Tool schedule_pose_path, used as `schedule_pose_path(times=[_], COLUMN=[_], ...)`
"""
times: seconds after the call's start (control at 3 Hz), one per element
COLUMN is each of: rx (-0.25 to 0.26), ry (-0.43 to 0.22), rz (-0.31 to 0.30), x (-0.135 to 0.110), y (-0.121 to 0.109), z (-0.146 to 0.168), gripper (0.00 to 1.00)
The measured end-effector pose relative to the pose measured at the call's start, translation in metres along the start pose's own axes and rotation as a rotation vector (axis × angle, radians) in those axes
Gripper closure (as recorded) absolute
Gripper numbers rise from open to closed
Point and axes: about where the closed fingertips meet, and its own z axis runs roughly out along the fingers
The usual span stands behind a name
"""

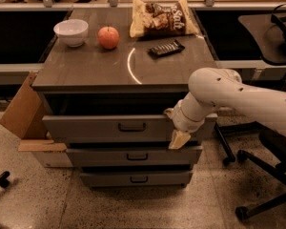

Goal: Open top drawer

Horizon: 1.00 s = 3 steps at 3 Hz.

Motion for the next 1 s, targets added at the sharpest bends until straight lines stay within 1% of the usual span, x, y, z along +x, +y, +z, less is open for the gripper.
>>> schedule_pose_path(times=[0.33,0.67,1.0], rx=[0.002,0.002,0.002], ry=[-0.003,-0.003,-0.003], rz=[-0.003,-0.003,-0.003], x=[-0.001,-0.004,-0.007], y=[0.007,0.006,0.005], z=[-0.004,-0.012,-0.02], gripper=[0.65,0.89,1.0])
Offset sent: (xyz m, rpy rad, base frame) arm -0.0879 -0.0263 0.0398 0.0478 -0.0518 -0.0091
